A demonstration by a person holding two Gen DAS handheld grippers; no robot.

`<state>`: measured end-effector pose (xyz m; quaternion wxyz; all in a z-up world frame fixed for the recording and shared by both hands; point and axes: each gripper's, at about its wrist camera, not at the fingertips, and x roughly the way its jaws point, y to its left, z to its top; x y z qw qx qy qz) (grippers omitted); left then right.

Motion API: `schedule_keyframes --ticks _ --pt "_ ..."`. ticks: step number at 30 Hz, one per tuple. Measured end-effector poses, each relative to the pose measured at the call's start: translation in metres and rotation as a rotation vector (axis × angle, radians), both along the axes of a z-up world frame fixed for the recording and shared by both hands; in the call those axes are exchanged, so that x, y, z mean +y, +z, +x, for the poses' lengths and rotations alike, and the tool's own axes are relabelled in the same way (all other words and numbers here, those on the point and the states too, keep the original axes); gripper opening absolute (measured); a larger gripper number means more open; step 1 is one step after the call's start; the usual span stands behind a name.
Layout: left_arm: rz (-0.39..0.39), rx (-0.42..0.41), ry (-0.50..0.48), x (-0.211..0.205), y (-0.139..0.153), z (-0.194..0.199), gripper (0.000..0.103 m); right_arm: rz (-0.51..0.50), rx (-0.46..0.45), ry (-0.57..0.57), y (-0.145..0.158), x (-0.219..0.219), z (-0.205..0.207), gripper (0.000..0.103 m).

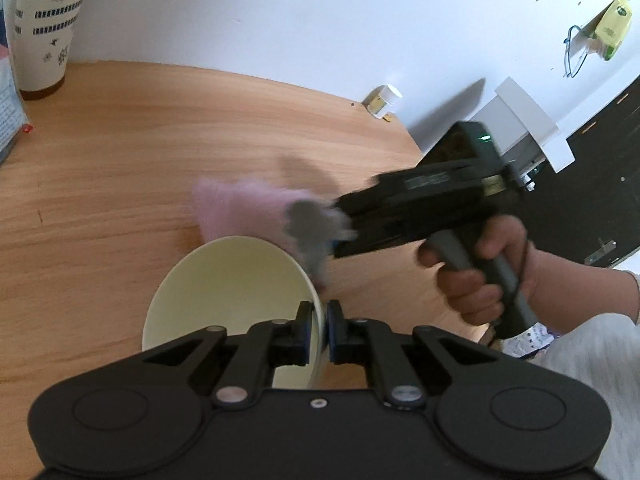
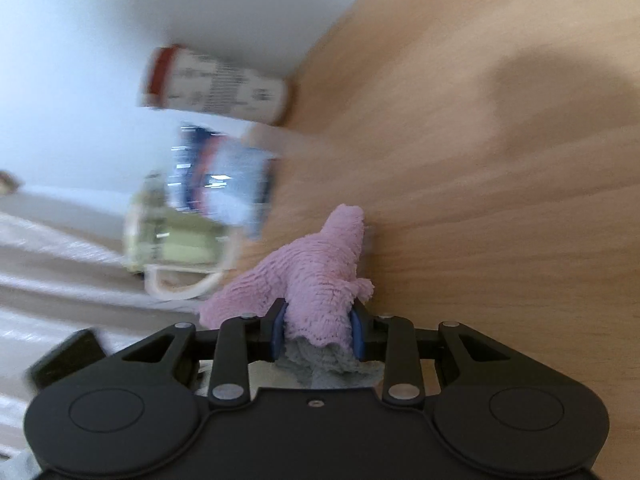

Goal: Clean bowl
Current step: 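Rub the pink cloth over the bowl's outer wall with the right gripper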

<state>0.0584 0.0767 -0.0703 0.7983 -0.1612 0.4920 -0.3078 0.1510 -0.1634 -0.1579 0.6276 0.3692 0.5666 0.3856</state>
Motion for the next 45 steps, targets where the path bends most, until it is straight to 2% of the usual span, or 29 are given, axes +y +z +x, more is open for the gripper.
schedule_keyframes --ticks 1,5,8,12,19,25,31,35,39,45 --pt "-0.005 -0.001 0.002 0.0 -0.001 0.0 0.007 0.043 -0.022 0.029 0.008 0.0 0.0 0.037" --pt "-0.014 -0.006 -0.003 -0.001 -0.004 -0.001 0.007 -0.039 0.004 0.007 0.0 0.008 0.009 0.037" --pt "-0.01 -0.008 -0.029 -0.004 -0.003 -0.003 0.009 -0.112 0.046 0.001 -0.018 0.018 0.015 0.037" --pt "-0.007 -0.013 -0.025 -0.003 -0.002 -0.005 0.009 -0.125 0.059 0.015 -0.025 0.02 0.011 0.037" --pt "0.005 -0.024 -0.004 -0.011 0.0 0.002 0.006 -0.011 0.01 -0.02 0.007 -0.015 0.0 0.037" --pt "0.046 -0.049 -0.054 -0.044 0.003 0.017 0.007 0.024 -0.046 -0.15 0.036 -0.07 -0.027 0.037" --pt "0.182 -0.098 -0.132 -0.104 0.007 0.026 0.008 -0.01 -0.081 -0.286 0.054 -0.121 -0.053 0.037" --pt "0.26 -0.118 -0.145 -0.131 0.006 0.026 0.01 -0.019 -0.098 -0.35 0.059 -0.15 -0.066 0.037" --pt "0.351 -0.17 -0.108 -0.152 0.006 0.018 0.01 -0.051 -0.11 -0.363 0.062 -0.164 -0.073 0.037" --pt "0.423 -0.159 -0.131 -0.175 0.001 0.012 0.011 -0.098 -0.147 -0.335 0.067 -0.18 -0.079 0.037"
